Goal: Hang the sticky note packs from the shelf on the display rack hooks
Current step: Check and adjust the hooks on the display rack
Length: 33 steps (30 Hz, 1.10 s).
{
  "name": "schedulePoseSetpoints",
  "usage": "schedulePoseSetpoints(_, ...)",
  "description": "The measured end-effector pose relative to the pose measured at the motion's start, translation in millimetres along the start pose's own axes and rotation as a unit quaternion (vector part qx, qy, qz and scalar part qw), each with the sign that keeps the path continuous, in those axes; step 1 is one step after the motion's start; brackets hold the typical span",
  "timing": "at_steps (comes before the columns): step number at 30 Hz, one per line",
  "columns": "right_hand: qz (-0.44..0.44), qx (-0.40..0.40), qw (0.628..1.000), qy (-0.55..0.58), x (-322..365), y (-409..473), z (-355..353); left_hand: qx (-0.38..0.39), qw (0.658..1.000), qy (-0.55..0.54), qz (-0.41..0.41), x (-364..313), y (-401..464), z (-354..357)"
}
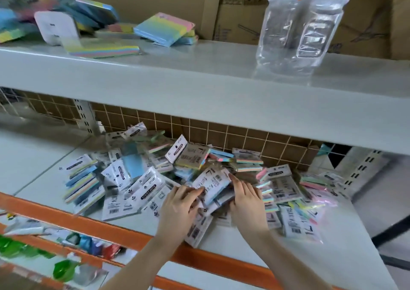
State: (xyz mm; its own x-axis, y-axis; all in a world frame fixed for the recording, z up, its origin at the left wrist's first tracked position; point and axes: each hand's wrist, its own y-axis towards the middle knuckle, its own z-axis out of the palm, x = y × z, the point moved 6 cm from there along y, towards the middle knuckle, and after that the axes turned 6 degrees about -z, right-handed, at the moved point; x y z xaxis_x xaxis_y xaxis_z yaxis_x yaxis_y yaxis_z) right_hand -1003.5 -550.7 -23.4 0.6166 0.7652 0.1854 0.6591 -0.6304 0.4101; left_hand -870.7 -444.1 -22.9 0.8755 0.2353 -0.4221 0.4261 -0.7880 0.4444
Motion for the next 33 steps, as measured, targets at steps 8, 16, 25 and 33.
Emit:
schedulePoseSetpoints(8, -0.052, 0.064, 0.997, -0.007, 0.8, -5.1, -12.8, -0.053, 0.991, -0.119, -0.031, 14.1, -4.9, -3.9)
schedulePoseSetpoints(16, 0.178, 0.019, 0.975, 0.132, -35.7, -30.4, -46.6, -0.082, 0.985, -0.131, -0.081, 6.5, 8.0, -19.4)
schedulePoseSetpoints(25, 0.369, -0.152, 0.661, 0.635, -60.3, -77.0, -69.5, -0.039, 0.970, -0.211, -0.110, -36.0, 31.9, -46.7)
schedulePoseSetpoints(33, 0.403, -0.177, 0.529, 0.725, -83.4, -128.3, -116.7, 0.184, 0.956, -0.227, 0.034, -147.7, 29.4, -24.7)
